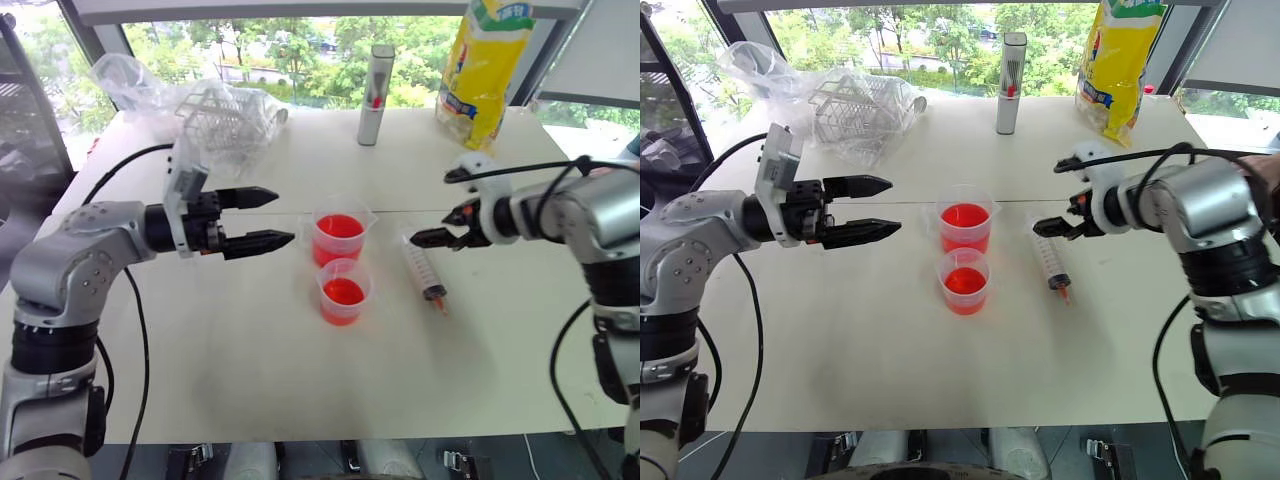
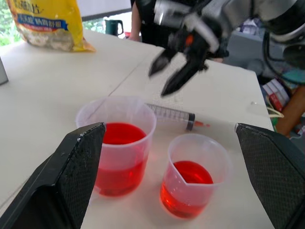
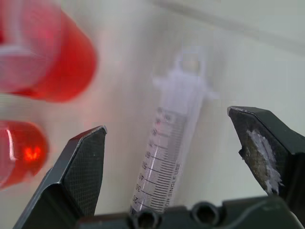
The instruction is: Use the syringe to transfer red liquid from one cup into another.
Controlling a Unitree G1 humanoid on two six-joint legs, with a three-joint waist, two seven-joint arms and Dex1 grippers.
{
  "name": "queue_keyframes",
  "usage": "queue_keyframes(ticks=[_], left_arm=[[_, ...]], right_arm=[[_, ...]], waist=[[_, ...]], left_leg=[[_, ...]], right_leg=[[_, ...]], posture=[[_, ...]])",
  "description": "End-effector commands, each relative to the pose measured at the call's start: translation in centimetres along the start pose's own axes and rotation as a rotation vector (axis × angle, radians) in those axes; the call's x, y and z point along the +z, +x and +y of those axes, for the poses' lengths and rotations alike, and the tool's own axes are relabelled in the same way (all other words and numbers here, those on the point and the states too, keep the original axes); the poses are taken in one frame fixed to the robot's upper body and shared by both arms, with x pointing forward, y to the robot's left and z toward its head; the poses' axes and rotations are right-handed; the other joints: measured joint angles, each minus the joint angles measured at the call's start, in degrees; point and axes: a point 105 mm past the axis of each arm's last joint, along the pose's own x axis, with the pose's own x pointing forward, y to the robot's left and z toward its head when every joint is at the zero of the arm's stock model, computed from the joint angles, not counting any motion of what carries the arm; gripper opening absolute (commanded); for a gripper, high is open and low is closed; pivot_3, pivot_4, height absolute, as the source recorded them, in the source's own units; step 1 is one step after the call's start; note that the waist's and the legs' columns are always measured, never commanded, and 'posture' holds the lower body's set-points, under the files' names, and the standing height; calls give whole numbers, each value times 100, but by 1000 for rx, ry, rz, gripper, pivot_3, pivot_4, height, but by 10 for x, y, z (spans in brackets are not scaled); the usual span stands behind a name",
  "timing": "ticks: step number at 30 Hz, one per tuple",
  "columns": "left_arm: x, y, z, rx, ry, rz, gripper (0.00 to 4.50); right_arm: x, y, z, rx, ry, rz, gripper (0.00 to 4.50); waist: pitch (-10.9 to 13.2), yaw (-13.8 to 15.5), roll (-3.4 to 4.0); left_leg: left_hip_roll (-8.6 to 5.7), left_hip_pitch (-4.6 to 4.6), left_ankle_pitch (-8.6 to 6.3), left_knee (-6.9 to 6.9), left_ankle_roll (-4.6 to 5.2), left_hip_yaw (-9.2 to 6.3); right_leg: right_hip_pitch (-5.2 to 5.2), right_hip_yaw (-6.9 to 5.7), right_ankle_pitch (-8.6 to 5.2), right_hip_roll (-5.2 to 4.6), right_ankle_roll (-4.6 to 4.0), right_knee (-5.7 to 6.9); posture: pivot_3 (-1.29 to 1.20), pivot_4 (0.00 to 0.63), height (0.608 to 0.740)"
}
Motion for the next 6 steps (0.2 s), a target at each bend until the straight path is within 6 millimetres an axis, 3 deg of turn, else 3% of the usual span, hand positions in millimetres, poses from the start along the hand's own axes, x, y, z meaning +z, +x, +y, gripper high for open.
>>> queue_keyframes(ticks=[1,6], left_arm=[[7,-10,-4,23,43,2,4500],[6,-17,-3,52,53,22,4500]], right_arm=[[26,-36,32,130,-213,-154,4456],[15,-56,55,229,-361,-175,4456]], waist=[[1,0,-1],[1,9,-3]], left_leg=[[0,0,0,-1,0,0],[3,8,0,-1,0,-2]], right_leg=[[0,0,0,0,0,0],[10,-4,0,-2,0,-3]], posture=[[0,150,740],[0,150,740]])
